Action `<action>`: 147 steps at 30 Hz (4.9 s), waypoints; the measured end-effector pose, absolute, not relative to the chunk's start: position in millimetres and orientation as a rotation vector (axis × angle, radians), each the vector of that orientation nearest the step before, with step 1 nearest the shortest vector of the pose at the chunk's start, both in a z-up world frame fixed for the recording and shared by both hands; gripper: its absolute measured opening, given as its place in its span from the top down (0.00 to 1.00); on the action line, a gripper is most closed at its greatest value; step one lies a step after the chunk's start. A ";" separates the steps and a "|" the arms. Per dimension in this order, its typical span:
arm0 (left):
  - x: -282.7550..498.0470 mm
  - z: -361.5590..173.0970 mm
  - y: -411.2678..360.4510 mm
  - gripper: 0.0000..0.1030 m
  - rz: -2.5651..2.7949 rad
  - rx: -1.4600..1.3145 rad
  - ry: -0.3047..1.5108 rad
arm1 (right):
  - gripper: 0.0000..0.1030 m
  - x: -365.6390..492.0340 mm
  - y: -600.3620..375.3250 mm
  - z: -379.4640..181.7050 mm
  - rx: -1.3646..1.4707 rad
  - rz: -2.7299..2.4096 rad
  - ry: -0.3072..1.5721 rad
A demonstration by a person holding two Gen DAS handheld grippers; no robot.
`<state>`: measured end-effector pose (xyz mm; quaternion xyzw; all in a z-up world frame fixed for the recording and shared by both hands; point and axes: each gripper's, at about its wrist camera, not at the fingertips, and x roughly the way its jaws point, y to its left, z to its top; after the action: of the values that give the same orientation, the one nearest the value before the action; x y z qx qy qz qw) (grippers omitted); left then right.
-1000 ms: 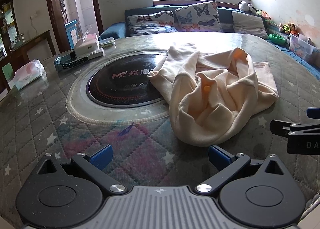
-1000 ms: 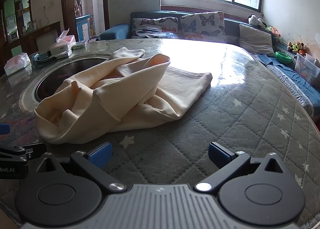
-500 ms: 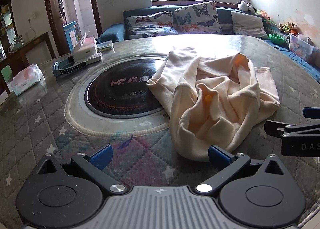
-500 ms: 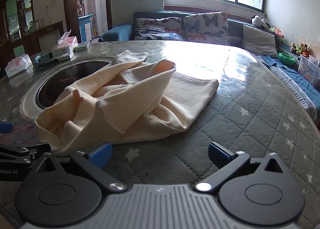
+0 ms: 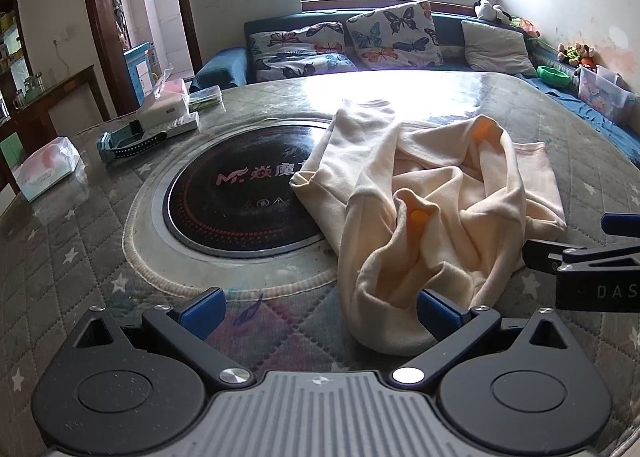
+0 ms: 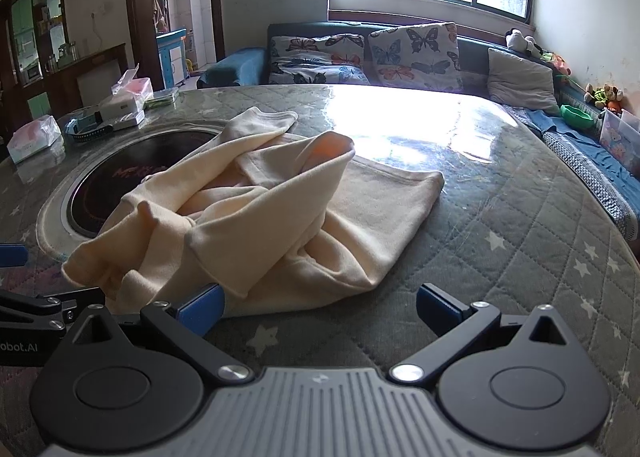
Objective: Fold clothes
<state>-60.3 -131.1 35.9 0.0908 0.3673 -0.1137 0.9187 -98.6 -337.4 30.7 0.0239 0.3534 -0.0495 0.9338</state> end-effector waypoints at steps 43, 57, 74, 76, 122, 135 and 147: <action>49.4 53.8 -191.3 0.38 -0.447 0.295 0.688 | 0.21 21.2 -396.8 39.5 0.205 -0.074 0.735; 70.2 29.7 -212.3 0.90 -0.555 0.414 0.715 | 0.80 42.9 -406.4 23.6 0.262 0.009 0.782; 28.2 64.2 -84.7 0.94 -0.265 0.149 0.654 | 0.94 -46.2 -446.1 59.1 0.329 -0.175 0.594; 17.1 63.8 -67.3 0.94 -0.239 0.125 0.667 | 0.94 -64.4 -455.6 61.1 0.346 -0.212 0.576; -85.0 13.3 -165.3 0.53 -0.675 0.352 0.715 | 0.21 -180.5 -550.3 0.3 0.477 -0.738 0.538; -93.8 18.0 -159.2 0.55 -0.680 0.376 0.680 | 0.24 -166.1 -502.2 26.2 0.270 -0.469 0.589; -101.5 16.9 -153.3 0.85 -0.712 0.410 0.607 | 0.52 -144.9 -360.9 49.8 0.031 0.267 0.701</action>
<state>-101.5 -153.3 16.9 0.1964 0.2903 -0.3407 0.8724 -144.9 -360.9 49.8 0.0152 0.3422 0.1306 0.9304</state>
